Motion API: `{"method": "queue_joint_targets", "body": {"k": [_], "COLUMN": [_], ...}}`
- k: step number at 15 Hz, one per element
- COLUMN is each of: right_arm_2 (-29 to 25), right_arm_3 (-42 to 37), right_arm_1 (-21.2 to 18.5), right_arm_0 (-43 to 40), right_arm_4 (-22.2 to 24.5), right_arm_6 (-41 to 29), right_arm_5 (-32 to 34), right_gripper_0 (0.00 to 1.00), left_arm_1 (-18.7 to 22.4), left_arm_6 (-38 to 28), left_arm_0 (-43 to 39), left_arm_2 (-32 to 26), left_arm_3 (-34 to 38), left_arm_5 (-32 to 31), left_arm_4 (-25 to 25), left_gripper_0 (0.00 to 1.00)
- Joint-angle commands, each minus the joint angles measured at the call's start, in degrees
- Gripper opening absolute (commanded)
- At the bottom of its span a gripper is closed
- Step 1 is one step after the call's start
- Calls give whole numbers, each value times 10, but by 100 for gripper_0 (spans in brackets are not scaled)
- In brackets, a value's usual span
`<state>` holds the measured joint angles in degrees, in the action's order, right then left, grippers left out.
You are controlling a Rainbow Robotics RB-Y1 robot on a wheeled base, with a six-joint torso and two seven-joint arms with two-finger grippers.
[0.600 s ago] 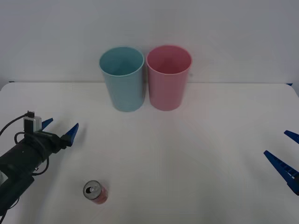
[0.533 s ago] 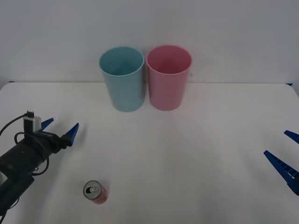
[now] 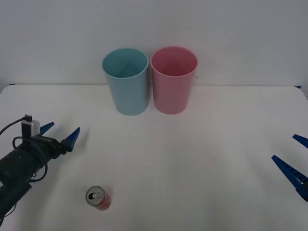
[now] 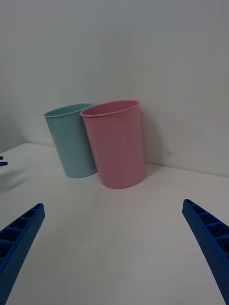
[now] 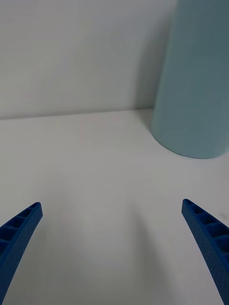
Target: Grasp the object on the table and drop it into the matching bin: aluminum can to the light blue bin, PET bottle to the pink bin.
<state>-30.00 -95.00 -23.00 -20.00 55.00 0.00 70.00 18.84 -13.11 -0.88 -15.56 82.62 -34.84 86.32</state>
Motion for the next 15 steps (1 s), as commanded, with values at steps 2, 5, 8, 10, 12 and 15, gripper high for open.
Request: {"method": "queue_joint_targets", "body": {"k": [2, 5, 8, 10, 12, 15], "right_arm_2": [0, 0, 0, 0, 0, 0], "right_arm_3": [0, 0, 0, 0, 0, 0], "right_arm_1": [0, 0, 0, 0, 0, 0], "right_arm_0": [0, 0, 0, 0, 0, 0], "right_arm_4": [0, 0, 0, 0, 0, 0], "right_arm_6": [0, 0, 0, 0, 0, 0], "right_arm_5": [0, 0, 0, 0, 0, 0], "right_gripper_0": [100, 100, 100, 100, 100, 100], "left_arm_1": [2, 30, 66, 80, 81, 81], "left_arm_6": [2, 5, 13, 24, 60, 81], "left_arm_0": [-6, -17, -33, -46, -58, -71], "left_arm_2": [-29, -40, -40, -47, -62, -76], "left_arm_3": [0, 0, 1, 0, 0, 0], "left_arm_5": [-47, -91, -127, -156, -187, -218], "left_arm_4": [-5, -34, -70, -92, -106, -114], "left_gripper_0": [100, 100, 100, 100, 100, 100]}}
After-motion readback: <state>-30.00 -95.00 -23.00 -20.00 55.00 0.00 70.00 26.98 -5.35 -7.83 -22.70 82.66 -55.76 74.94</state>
